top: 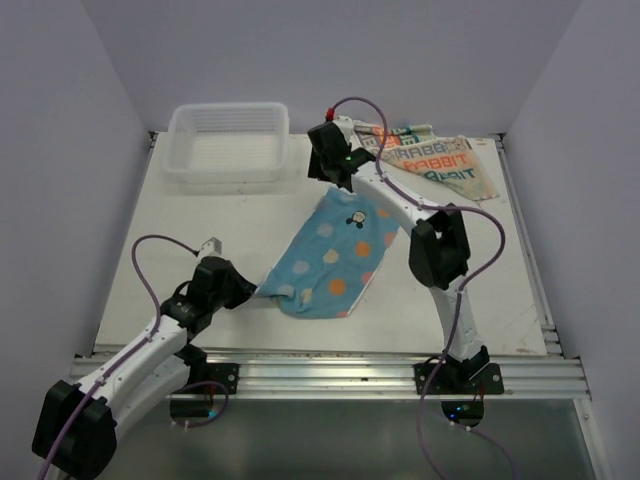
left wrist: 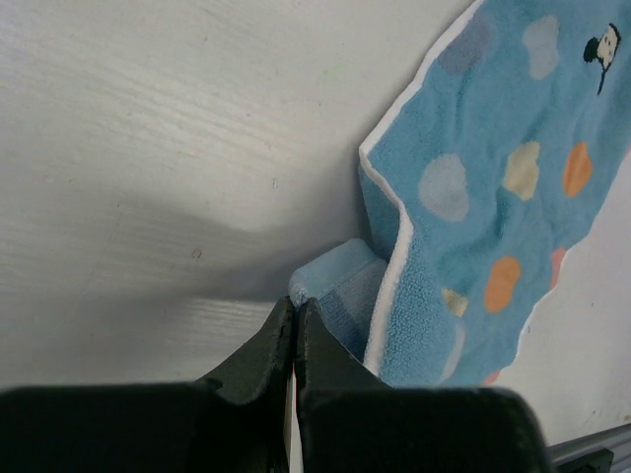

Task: Roll the towels
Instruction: Flatten the towel

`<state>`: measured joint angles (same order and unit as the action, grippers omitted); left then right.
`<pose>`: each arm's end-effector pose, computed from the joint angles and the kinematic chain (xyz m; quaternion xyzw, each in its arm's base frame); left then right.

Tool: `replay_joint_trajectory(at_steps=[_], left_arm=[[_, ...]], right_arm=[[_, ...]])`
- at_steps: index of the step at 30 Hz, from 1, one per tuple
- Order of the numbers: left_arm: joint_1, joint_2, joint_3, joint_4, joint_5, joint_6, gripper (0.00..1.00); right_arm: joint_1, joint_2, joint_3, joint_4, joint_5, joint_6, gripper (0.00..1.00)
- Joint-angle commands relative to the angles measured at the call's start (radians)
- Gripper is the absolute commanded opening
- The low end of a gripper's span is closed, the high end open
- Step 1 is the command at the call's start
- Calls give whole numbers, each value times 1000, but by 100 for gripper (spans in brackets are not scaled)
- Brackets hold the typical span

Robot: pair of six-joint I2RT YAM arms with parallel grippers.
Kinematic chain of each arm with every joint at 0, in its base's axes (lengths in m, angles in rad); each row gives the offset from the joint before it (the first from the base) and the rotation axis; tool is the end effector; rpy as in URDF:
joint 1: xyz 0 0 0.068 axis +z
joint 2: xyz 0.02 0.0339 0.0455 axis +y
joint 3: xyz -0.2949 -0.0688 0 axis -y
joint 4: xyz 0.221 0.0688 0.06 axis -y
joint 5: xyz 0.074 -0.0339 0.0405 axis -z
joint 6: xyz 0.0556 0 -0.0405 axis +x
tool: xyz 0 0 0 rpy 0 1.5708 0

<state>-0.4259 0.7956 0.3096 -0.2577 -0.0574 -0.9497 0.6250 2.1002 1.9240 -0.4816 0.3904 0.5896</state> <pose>0.1219 -0.0518 0.1863 -0.2481 0.8811 -0.2347 0.3270 0.4148 0.2732 0.3117 0.0699 0.8819 0.1038 0.4545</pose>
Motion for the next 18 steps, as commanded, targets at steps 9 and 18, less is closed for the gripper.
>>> replay_joint_trajectory(at_steps=[9,18], left_arm=[[-4,-56,-7,-9,4,23,0],[-2,-59,0,-23,-9,58,0]], right_arm=[[-62,449,469,-270,2,-60,47],[-67,480,463,-212,34,-111,48]])
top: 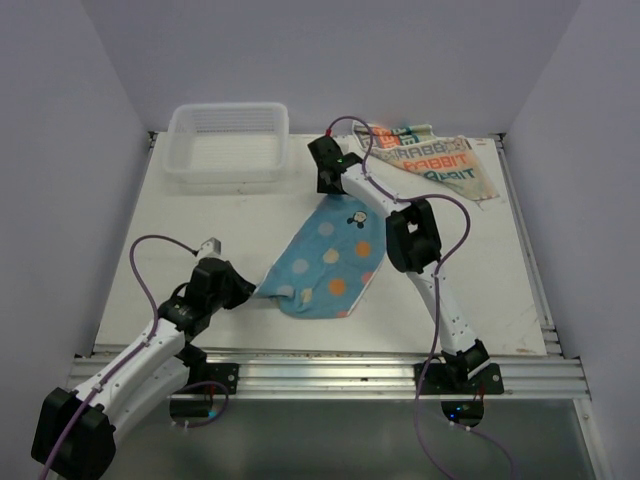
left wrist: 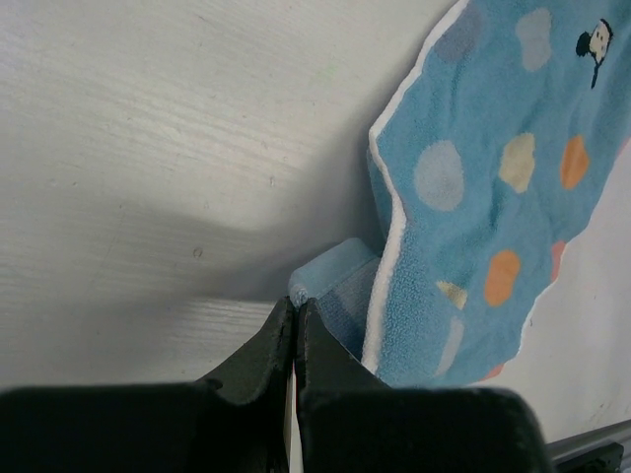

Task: Roll the towels
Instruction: Flatten the towel

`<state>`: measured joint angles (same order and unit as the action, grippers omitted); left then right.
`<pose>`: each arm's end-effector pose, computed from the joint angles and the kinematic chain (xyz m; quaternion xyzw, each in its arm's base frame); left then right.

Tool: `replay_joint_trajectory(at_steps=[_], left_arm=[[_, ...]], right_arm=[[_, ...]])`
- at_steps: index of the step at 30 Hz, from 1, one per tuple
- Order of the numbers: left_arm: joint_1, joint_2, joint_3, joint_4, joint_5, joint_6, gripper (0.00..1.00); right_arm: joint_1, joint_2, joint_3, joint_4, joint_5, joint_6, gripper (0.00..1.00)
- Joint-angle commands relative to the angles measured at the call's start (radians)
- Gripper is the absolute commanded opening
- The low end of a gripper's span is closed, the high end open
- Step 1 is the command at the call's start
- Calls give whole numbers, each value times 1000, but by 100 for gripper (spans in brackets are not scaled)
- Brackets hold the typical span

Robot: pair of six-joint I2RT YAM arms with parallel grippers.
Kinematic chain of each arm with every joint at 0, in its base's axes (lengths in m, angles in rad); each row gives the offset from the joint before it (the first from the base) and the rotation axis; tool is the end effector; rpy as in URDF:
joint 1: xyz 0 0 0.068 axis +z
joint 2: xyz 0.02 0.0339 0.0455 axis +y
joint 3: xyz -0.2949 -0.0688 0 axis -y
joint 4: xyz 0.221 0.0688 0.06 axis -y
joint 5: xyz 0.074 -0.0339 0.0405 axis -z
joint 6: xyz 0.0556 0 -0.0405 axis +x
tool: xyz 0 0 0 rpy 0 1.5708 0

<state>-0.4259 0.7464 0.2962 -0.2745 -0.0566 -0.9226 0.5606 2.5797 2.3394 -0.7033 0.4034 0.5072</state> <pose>0.1156 -0.0490 0.1857 -0.2353 0.8807 -0.2360 0.3367 0.4960 0.2856 0.1750 0.0369 0.9333 -0.0102 0.3571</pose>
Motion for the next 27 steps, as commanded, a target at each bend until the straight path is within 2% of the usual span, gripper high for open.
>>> replay_joint_trajectory(at_steps=[1,6,12,16,27], left_arm=[[-4,-12,12,-3,-8,33,0],[-4,-7,6,6,0,36,0],[-4,-1,6,12,1,37,0],[-2,8,9,20,4,37,0],[-4,36,43,28,-11,51,0]], right_arm=[[-2,0,46,10,17,-26,48],[-18,-4,29,37,9,-21,50],[-22,60,77,16,-12,-30,42],[-28,100,83,-28,-35,-29,41],[-30,30,18,-44,-48,-55,15]])
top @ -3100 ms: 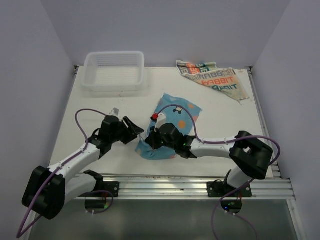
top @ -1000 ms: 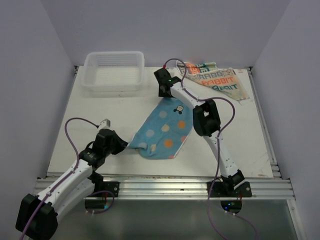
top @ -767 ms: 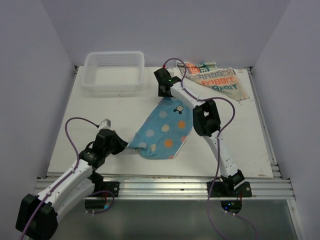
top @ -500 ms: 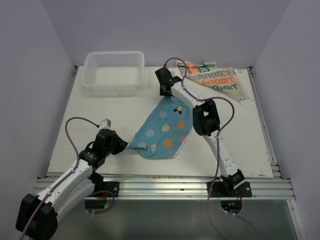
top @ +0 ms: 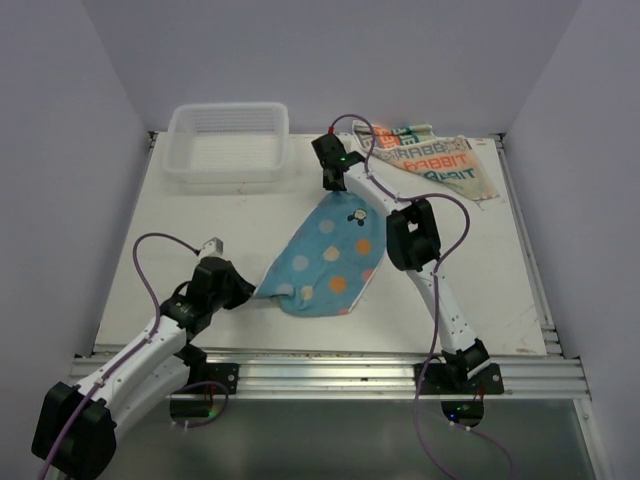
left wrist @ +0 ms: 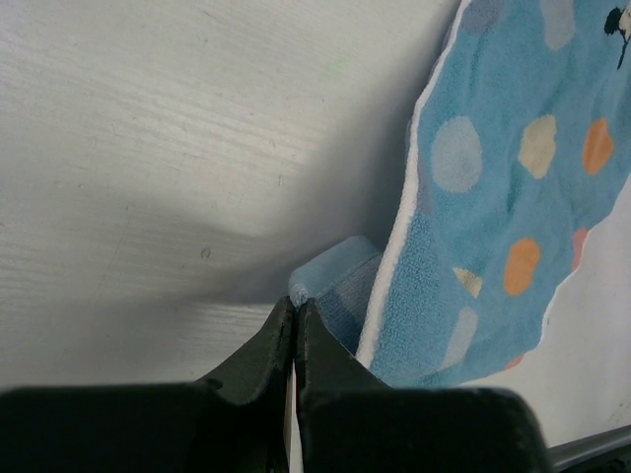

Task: Roll the towels
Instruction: Flatten the towel

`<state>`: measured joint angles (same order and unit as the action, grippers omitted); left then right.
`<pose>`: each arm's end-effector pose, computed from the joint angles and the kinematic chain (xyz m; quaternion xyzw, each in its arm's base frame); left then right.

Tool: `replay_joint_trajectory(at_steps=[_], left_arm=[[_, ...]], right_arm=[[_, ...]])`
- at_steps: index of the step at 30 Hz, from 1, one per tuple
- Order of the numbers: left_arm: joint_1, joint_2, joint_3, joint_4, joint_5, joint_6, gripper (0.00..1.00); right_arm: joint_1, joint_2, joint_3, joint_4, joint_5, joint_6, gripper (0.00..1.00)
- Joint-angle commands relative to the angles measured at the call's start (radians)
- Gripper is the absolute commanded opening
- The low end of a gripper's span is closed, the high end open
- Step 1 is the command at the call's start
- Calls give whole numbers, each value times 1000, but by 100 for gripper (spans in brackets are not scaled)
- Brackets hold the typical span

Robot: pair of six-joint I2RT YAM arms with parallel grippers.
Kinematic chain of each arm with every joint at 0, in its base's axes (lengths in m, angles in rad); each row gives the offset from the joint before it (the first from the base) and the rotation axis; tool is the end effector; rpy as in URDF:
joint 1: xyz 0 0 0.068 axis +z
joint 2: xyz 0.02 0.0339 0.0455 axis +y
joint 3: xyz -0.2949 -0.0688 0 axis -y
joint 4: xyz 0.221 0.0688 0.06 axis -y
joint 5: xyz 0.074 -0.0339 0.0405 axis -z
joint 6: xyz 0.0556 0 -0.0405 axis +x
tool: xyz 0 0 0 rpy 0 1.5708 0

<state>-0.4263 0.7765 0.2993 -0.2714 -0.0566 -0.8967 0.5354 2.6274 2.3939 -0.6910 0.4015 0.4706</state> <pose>0.1182 -0.0502 0.1838 -0.2245 0.8885 -0.2249 0.3311 0.5108 0.2777 0.1658 0.0332 0.9308 -0.0157 0.3638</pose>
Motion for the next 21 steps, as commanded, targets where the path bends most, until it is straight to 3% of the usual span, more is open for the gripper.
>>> replay_joint_trajectory(at_steps=[1,7,9,12,14,16,17,21], left_arm=[[-3,7,41,24,-11,28,0],[-3,44,89,35,-57,56,0],[-2,81,112,41,-75,62,0],[6,163,188,44,-89,85,0],[69,219,268,40,-33,111,0],[153,289,346,26,38,157,0],[250,305,375,15,81,172,0],[405,320,535,-41,61,254,0]], right_arm=[[-5,-27,-38,-59,-47,-23,15],[-12,-131,63,-82,-66,-69,6],[-21,-232,18,-59,-67,-79,3],[-29,-399,-154,100,-81,-93,0],[-43,-587,-365,210,-115,-112,0],[-60,-703,-543,338,-163,-118,0],[-67,-803,-602,373,-191,-118,0],[-98,-1062,-931,616,-306,-75,0]])
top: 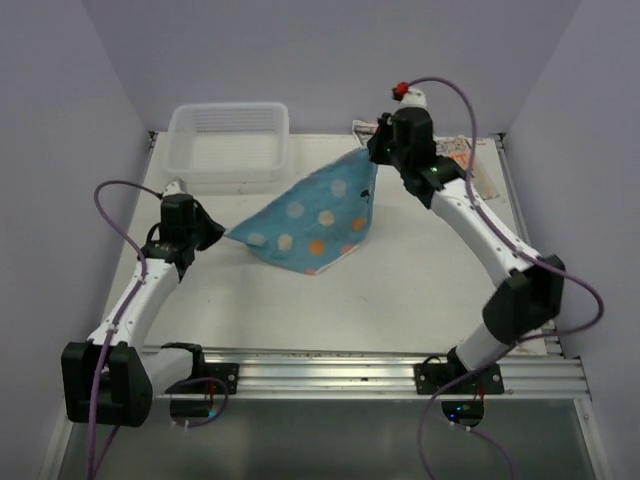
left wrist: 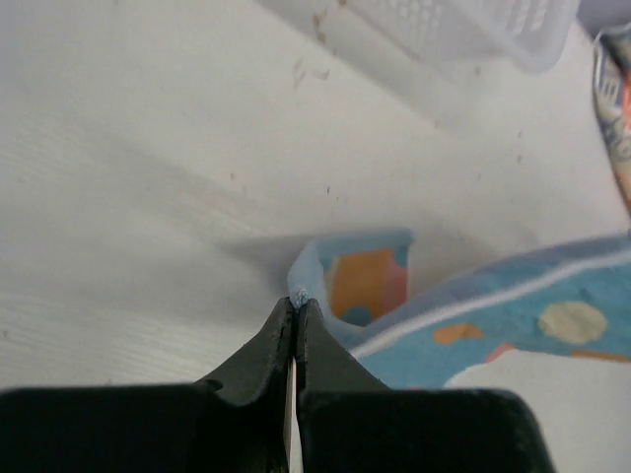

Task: Roll the towels
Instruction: Flatten the towel

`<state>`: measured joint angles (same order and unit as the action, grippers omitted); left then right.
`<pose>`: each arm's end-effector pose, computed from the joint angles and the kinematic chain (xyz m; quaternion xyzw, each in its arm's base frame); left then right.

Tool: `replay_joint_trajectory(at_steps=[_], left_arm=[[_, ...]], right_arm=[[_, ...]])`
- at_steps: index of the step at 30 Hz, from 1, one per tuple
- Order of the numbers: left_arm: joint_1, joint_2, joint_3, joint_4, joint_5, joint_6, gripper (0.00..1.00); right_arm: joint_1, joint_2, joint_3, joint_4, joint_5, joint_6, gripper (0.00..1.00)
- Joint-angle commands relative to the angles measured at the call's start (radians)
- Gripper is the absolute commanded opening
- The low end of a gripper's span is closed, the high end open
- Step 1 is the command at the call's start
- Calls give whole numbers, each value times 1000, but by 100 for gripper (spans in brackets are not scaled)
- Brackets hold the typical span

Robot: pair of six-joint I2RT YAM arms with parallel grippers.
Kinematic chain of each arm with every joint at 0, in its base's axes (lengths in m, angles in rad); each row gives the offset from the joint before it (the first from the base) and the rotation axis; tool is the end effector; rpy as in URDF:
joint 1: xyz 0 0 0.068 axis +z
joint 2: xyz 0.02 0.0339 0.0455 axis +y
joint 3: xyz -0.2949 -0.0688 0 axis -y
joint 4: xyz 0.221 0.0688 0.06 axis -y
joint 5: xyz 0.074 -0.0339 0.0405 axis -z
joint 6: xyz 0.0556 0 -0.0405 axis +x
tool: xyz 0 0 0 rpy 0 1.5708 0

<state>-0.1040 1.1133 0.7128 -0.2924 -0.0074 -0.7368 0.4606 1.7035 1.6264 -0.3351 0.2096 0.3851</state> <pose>0.2152 -0.0221 0.2644 -0.2831 0.8598 -0.1704 0.3893 0.3649 0.1681 0.3972 0.0258 0.8338 0.1436 0.5324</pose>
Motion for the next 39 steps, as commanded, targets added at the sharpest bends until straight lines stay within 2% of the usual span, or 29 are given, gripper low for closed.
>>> replay_joint_trajectory(at_steps=[1,3,4,6,7,8,9,10,12,15,18,21,25,29,31,39], left_arm=[[98,-21,178,-48,12,102,0],[104,-38,214,-63,-42,117,0],[104,-50,217,-76,-55,119,0],[104,-101,148,-64,-59,108,0],[104,-121,107,-56,-48,102,0],[104,-174,59,-48,-31,93,0],[104,-206,4,-36,-22,71,0],[104,-240,-113,-18,-19,60,0],[104,-344,-282,-1,1,25,0],[104,-461,-428,5,33,-10,0],[52,-501,-434,-11,33,-68,0],[47,-437,-380,-7,60,-66,0],[49,-360,-328,-24,26,-30,0],[49,-368,-329,-16,27,-26,0],[49,-377,-332,-19,27,-26,0],[49,-362,-312,-27,11,-1,0]], right_arm=[[-33,-178,-291,307,-163,18,0],[-37,-289,-400,416,-193,20,0],[-40,-329,-509,447,-202,27,0],[-42,-419,-697,553,-205,52,0],[-40,-442,-759,586,-205,66,3],[-42,-461,-817,632,-223,81,11],[-40,-488,-873,649,-240,101,15],[-40,-498,-972,660,-255,116,21],[-40,-527,-1110,697,-271,182,39],[-42,-582,-1197,658,-225,244,48],[-40,-625,-1168,498,-115,293,51],[-42,-617,-1087,366,-58,320,52],[-40,-530,-966,312,-96,382,51],[-40,-423,-847,130,-89,474,50],[-40,-378,-846,119,-96,498,49],[-42,-249,-958,254,-188,528,44]])
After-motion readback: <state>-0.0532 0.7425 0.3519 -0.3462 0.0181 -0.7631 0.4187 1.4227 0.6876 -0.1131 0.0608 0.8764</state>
